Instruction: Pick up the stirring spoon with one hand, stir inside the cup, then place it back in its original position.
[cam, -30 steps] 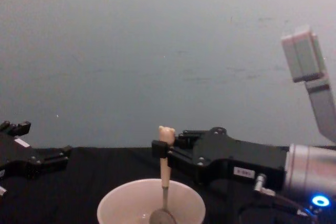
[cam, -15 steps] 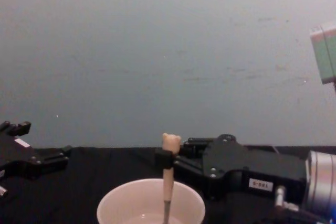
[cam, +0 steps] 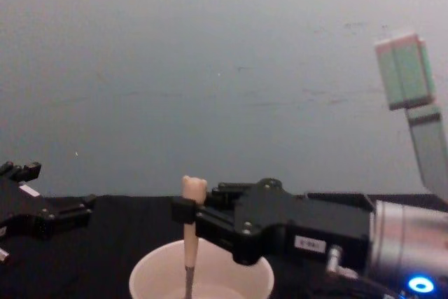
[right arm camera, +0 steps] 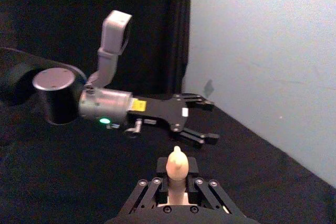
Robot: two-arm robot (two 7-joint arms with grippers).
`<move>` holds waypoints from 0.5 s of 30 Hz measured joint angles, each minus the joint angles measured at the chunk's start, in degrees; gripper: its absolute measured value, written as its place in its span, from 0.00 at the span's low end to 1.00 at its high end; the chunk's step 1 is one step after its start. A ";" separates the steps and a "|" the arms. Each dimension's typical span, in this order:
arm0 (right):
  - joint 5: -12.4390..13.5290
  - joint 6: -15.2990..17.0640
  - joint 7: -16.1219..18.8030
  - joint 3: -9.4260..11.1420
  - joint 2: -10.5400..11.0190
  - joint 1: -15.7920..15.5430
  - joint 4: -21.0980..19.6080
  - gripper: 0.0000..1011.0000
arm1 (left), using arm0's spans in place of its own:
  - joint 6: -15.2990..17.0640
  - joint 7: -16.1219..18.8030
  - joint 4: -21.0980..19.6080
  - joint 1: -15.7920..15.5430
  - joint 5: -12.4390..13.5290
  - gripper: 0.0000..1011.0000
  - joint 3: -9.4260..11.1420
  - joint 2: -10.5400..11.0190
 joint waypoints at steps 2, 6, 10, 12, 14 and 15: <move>-0.56 -0.40 -0.88 -0.03 -1.00 0.82 1.37 0.19 | 0.00 0.00 0.00 0.00 0.00 0.99 0.00 0.00; -1.59 -1.01 -2.42 0.16 -2.19 1.89 3.38 0.19 | 0.00 0.00 0.00 0.00 0.00 0.99 0.00 0.00; -2.49 -1.40 -3.66 0.84 -2.91 2.58 5.10 0.19 | 0.00 0.00 0.00 0.00 0.00 0.99 0.00 0.00; -2.61 -1.40 -3.90 1.06 -2.97 2.63 5.35 0.19 | 0.00 0.00 0.00 0.00 0.01 0.99 0.00 0.00; -2.73 -1.40 -4.05 1.26 -2.98 2.64 5.54 0.19 | 0.00 0.00 0.00 0.00 0.00 0.99 0.00 0.00; -2.80 -1.38 -4.16 1.47 -2.97 2.64 5.60 0.19 | 0.00 0.00 0.00 0.00 0.00 0.99 0.00 0.00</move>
